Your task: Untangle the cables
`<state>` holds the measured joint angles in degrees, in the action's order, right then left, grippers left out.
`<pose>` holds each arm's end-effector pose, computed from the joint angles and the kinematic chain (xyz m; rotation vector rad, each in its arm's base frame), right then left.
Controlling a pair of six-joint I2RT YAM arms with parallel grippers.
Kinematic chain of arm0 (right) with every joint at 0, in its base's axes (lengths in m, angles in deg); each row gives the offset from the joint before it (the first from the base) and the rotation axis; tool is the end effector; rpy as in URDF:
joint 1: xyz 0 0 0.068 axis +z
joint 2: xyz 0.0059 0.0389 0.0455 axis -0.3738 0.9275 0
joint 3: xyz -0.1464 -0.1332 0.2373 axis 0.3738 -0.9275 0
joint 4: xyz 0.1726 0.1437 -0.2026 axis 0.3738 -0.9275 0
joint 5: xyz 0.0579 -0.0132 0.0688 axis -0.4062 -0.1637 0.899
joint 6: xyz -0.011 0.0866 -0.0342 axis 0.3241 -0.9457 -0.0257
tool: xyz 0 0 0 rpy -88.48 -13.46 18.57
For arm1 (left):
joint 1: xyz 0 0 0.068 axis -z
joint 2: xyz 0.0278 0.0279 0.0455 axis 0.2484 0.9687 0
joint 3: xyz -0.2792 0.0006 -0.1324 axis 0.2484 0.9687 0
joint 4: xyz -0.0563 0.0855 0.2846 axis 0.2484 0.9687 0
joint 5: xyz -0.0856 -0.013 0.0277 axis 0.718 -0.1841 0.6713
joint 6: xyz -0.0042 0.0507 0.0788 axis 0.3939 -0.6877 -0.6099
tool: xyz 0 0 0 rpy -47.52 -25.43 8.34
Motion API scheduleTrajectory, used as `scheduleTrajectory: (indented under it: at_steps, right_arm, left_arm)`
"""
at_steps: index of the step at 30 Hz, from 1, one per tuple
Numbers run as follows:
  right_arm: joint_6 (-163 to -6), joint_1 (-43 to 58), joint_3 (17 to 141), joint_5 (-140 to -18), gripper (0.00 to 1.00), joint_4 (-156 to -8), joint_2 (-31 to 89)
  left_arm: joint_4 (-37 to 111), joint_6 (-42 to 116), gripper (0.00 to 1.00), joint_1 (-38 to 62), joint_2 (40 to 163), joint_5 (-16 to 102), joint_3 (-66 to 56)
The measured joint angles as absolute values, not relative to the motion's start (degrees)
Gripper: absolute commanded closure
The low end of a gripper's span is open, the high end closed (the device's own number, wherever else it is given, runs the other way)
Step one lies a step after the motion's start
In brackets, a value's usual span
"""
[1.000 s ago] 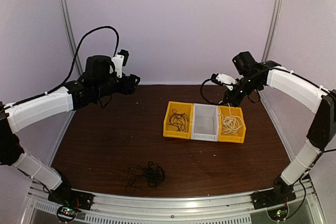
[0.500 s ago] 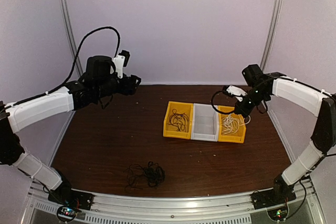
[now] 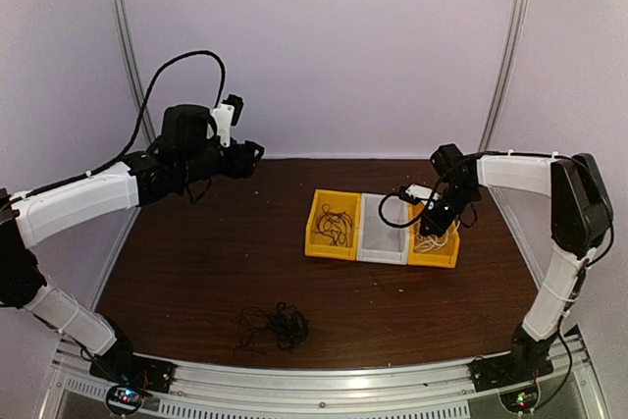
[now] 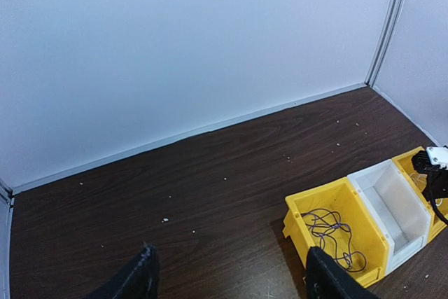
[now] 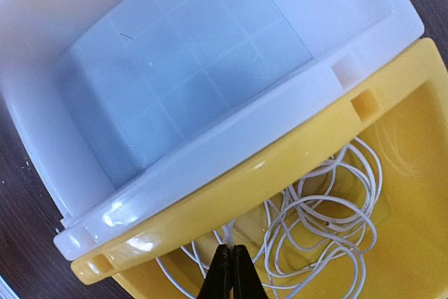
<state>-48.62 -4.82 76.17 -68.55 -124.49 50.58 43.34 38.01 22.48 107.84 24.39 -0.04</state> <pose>0.3852 0.1462 0.1696 -1.1513 2.5395 0.3981 0.3449 -0.2396 0.3456 0.2773 1.8984 -0.4196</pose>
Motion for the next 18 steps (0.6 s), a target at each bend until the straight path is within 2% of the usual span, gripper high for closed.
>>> scheduleTrajectory:
  at_steps: [3,6,8,14,18]
  right_arm:
    - [-49.2,-4.8,76.2,-68.3,0.92,-123.8,51.5]
    - [-49.6,-4.8,76.2,-67.8,0.75,-123.8,51.3]
    - [-50.2,-4.8,76.3,-67.3,0.69,-124.0,50.7]
    - [-50.2,-4.8,78.6,-67.0,0.59,-127.1,44.9]
    - [-49.8,-5.1,78.9,-67.6,0.58,-128.2,40.3]
  left_arm:
    - [43.3,38.0,0.28,22.5,107.8,24.4,0.0]
    - [43.4,38.0,0.28,22.5,107.8,24.4,0.0]
    - [43.4,38.0,0.28,22.5,107.8,24.4,0.0]
    - [43.3,38.0,0.28,22.5,107.8,24.4,0.0]
    - [43.4,38.0,0.28,22.5,107.8,24.6,0.0]
